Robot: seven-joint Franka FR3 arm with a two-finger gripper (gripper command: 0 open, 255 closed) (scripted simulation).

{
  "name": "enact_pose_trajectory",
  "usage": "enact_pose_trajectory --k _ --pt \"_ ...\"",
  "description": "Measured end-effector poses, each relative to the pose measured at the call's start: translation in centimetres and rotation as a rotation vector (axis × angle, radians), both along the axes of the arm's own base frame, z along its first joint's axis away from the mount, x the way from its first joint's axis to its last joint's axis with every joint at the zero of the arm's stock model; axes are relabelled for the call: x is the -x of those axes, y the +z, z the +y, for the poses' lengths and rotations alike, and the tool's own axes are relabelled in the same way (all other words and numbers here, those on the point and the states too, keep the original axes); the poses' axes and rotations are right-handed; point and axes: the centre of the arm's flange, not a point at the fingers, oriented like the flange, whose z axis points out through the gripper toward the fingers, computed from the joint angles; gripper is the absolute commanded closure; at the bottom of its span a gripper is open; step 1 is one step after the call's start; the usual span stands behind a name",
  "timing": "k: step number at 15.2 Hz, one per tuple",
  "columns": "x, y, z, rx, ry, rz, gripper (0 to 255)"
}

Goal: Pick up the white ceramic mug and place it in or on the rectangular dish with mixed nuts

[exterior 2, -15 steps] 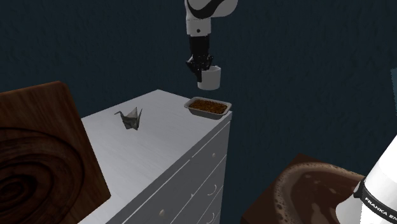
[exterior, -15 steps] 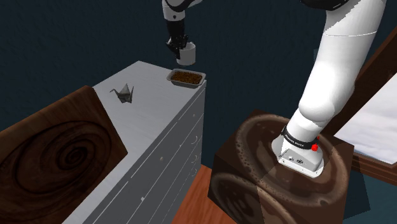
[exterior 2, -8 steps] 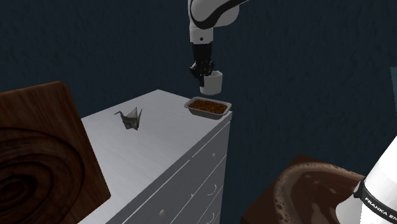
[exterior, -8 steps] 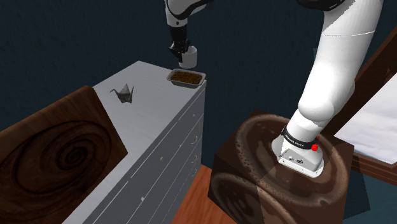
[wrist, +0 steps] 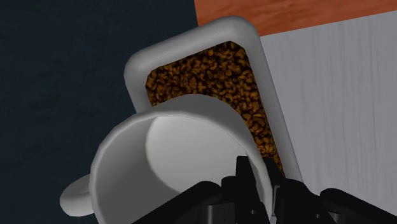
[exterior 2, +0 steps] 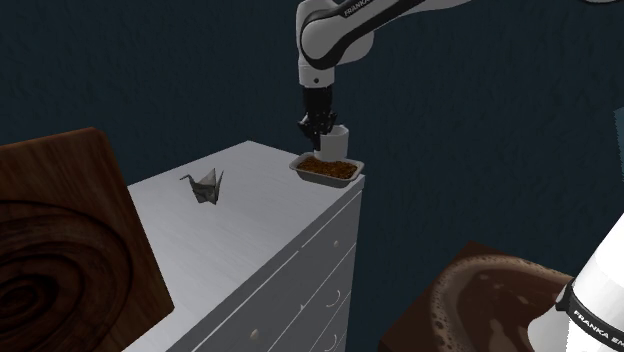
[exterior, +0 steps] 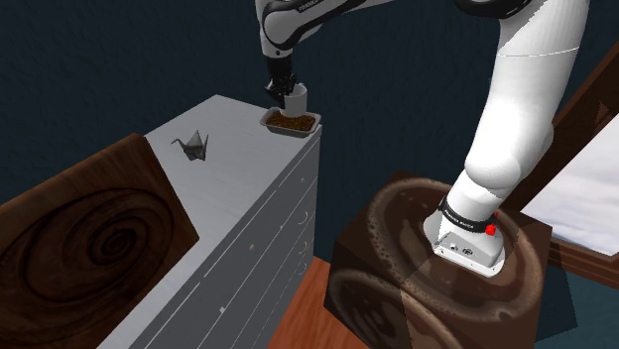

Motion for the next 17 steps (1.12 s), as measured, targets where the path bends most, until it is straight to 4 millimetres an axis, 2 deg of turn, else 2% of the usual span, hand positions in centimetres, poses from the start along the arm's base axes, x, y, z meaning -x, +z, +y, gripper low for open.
enact_pose_trajectory --k 2,8,9,15,17 --pt "0.1 -1.0 0.0 0.000 0.000 0.001 255" --pt "0.1 -1.3 0.0 0.000 0.000 0.000 255" --pt "0.1 -1.3 0.0 0.000 0.000 0.000 0" --pt "0.1 -1.2 0.0 0.000 0.000 0.000 0" --pt "0.2 0.4 0.2 0.000 0.000 -0.001 0"
